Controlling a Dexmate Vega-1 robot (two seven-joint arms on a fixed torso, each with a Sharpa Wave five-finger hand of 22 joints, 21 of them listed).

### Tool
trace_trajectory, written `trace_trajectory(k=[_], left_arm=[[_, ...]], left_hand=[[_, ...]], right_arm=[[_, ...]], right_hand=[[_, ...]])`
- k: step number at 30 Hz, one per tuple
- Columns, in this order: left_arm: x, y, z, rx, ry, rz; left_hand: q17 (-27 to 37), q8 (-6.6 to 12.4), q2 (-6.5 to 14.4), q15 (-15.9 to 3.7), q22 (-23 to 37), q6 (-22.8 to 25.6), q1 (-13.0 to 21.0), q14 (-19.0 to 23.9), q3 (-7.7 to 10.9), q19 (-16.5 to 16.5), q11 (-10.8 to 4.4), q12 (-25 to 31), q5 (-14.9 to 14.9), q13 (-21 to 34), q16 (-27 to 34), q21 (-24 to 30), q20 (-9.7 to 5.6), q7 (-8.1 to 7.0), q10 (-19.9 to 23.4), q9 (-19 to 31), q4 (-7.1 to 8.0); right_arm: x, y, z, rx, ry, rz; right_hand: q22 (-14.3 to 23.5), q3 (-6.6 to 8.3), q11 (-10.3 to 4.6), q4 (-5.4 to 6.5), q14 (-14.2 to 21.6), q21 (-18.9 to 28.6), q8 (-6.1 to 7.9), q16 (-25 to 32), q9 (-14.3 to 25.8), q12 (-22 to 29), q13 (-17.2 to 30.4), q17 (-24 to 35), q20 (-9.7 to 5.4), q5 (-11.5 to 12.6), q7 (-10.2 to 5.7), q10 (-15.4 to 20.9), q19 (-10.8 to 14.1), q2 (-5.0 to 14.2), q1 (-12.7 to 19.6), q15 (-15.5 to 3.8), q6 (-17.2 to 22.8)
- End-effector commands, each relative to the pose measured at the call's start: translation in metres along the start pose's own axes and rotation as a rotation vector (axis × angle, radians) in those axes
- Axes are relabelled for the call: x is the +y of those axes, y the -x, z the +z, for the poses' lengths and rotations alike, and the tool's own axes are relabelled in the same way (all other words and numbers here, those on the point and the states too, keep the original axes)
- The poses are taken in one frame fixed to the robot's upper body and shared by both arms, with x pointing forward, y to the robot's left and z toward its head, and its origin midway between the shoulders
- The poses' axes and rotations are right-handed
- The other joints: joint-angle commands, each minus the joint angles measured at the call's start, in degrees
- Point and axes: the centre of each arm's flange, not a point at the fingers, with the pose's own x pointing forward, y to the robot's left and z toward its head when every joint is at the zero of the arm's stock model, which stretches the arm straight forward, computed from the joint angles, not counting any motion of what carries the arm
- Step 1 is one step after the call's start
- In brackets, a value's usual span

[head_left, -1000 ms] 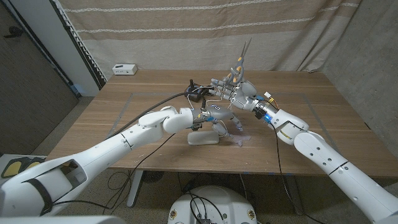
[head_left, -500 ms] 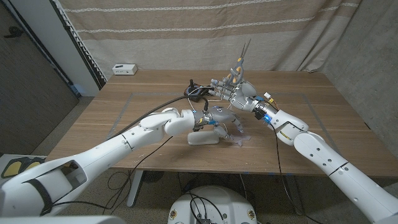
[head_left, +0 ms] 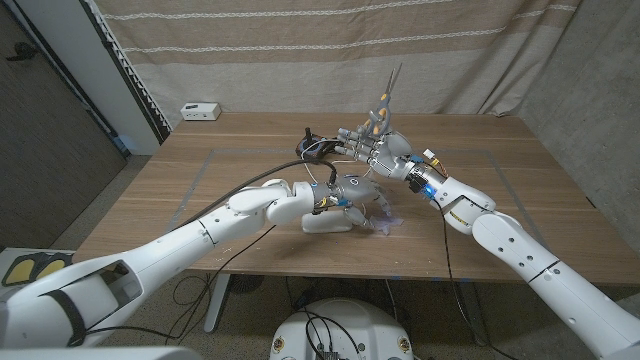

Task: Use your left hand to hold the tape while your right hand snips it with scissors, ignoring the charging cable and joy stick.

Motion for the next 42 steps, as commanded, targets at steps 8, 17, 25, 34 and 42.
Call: trace_trajectory(k=[8, 17, 25, 34, 42], left_arm=[[-0.006, -0.007, 0.005, 0.019, -0.064, 0.037], [-0.010, -0.011, 0.010, 0.006, -0.108, 0.064], [-0.014, -0.014, 0.016, -0.011, -0.146, 0.071], [-0.017, -0.016, 0.019, -0.021, -0.160, 0.047], [-0.018, -0.018, 0.021, -0.025, -0.159, 0.032]], left_hand=[[0.1, 0.36, -0.5, -8.42, 0.1, 0.4, 0.3, 0.2, 0.20, 0.8, -0.09, -0.2, -0.2, 0.3, 0.0, -0.1, -1.72, 0.44, -0.4, 0.2, 0.44], [0.1, 0.32, -0.5, -8.16, 0.2, 0.3, 0.0, -0.2, 0.04, 0.9, -0.04, -0.7, -0.2, 0.3, -0.1, -0.1, -1.69, 0.54, -1.6, 0.2, 0.60], [0.1, 0.29, -0.4, -7.81, 0.2, 0.2, -0.1, -0.8, -0.01, 0.9, -0.05, -0.8, -0.3, 0.3, -0.3, -0.1, -1.61, 0.74, -2.2, 0.2, 0.66], [0.1, 0.30, -0.3, -7.67, 0.2, 0.1, 0.0, -0.9, -0.01, 1.0, -0.09, -0.8, -0.3, 0.4, -0.3, -0.1, -1.47, 0.86, -2.6, 0.2, 0.67], [0.1, 0.33, -0.2, -7.69, 0.2, 0.1, 0.0, -0.9, -0.02, 1.1, -0.10, -0.8, -0.3, 0.4, -0.2, -0.1, -1.48, 0.84, -2.7, 0.2, 0.72]], right_arm=[[-0.002, -0.001, 0.001, 0.008, 0.002, -0.010], [-0.004, -0.005, 0.000, 0.013, -0.004, -0.002], [-0.004, -0.004, 0.000, 0.012, -0.004, -0.006], [-0.004, -0.003, 0.000, 0.011, -0.004, -0.007], [-0.004, -0.004, 0.000, 0.013, -0.002, -0.006]], right_hand=[[0.2, -0.29, 0.24, -0.21, 0.3, -0.6, 0.46, -0.4, 0.0, -0.3, 0.2, 0.1, 0.39, -0.1, -0.07, 0.3, 0.0, 0.60, 0.2, 0.19, 0.0], [0.2, -0.29, 0.28, -0.23, 0.4, -0.9, 0.52, -0.4, 0.0, -0.4, 0.2, 0.1, 0.37, -0.1, -0.09, 0.4, 0.0, 0.65, 0.2, 0.19, 0.0], [0.2, -0.29, 0.36, -0.26, 0.4, -1.1, 0.59, -0.6, 0.0, -0.5, 0.2, 0.1, 0.36, -0.1, -0.03, 0.3, 0.1, 0.69, 0.2, 0.20, 0.0], [0.2, -0.30, 0.36, -0.25, 0.5, -1.3, 0.56, -0.7, -0.1, -0.6, 0.2, 0.2, 0.37, -0.1, 0.00, 0.4, 0.2, 0.74, 0.1, 0.09, -0.1], [0.2, -0.30, 0.35, -0.26, 0.5, -1.6, 0.62, -0.8, -0.1, -0.6, 0.3, 0.2, 0.37, -0.2, 0.02, 0.4, 0.2, 0.78, 0.0, 0.15, -0.2]])
